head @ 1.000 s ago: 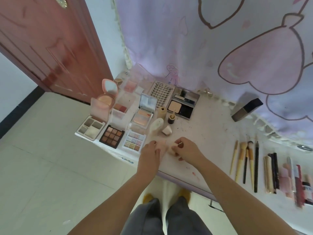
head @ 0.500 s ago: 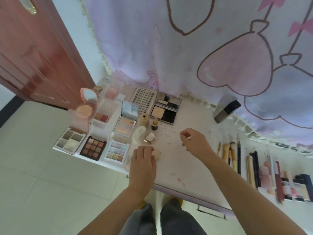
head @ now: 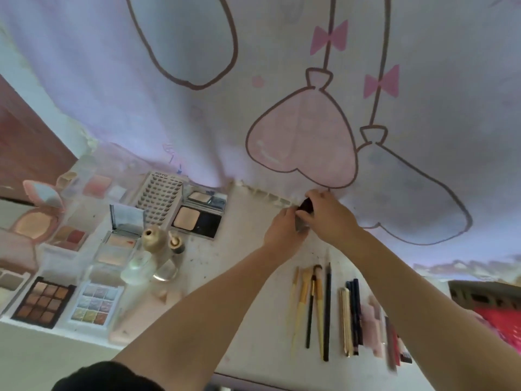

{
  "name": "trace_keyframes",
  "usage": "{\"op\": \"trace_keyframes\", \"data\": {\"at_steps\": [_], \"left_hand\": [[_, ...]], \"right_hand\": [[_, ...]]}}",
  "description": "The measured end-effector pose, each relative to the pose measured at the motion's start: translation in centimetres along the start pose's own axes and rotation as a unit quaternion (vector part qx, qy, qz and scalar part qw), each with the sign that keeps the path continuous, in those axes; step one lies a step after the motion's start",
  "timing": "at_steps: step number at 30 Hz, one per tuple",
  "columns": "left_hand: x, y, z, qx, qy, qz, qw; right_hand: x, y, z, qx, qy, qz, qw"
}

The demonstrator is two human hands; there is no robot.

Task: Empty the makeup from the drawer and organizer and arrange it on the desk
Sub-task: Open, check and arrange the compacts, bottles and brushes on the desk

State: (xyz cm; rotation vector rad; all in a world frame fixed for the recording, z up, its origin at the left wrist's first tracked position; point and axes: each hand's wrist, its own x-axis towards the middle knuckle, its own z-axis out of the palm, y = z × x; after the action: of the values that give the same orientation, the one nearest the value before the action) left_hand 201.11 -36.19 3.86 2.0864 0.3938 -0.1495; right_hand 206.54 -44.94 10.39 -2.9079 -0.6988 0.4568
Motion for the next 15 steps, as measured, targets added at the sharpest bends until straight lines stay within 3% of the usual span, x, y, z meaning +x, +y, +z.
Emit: {"op": "trace_keyframes", "data": {"at_steps": [5, 11, 15], "left_hand": [[0.3, 0.2, 0.3, -0.062, 0.012, -0.036, 0.997], [-4.7, -1.4, -2.1, -0.093, 0.065, 0.031, 0.993], [-7.9, -2.3, -4.8, -0.072, 0.056, 0.042, 0.995]], "right_hand": [[0.4, 1.0, 0.9, 0.051, 0.005, -0.038, 0.998], [-0.9, -0.6, -1.3, 0.229, -0.074, -0.031, 0.970], [-2.9, -4.6, -1.6, 0.232, -0.096, -0.061, 0.966]]}}
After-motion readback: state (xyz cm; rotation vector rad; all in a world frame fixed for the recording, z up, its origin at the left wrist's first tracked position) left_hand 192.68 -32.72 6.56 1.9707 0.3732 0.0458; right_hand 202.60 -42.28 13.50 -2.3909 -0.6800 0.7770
